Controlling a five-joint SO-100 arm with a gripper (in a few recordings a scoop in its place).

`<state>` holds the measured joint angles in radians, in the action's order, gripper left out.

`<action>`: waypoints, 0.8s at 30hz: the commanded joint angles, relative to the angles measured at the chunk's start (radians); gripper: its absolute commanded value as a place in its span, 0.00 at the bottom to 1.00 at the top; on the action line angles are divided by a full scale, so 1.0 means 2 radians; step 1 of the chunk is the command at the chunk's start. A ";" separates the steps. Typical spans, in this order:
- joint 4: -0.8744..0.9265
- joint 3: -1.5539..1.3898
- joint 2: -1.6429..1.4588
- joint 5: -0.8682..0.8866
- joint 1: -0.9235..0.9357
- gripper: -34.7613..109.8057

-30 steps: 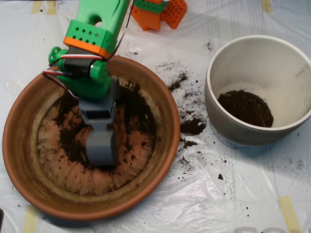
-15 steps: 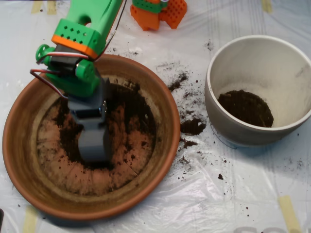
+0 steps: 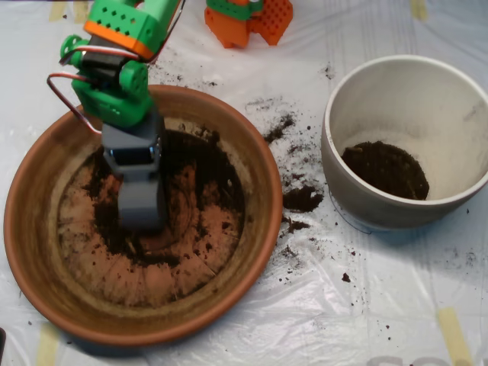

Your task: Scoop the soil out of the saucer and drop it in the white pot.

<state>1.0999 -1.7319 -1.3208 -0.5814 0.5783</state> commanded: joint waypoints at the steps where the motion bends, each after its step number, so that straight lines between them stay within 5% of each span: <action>1: -0.022 -0.070 -0.053 -0.012 0.006 0.45; 15: -0.078 -0.122 -0.086 -0.003 0.002 0.27; 24: -0.061 -0.133 -0.148 0.003 -0.005 0.24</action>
<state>0.9465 -1.9911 -1.5324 -0.5875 0.5630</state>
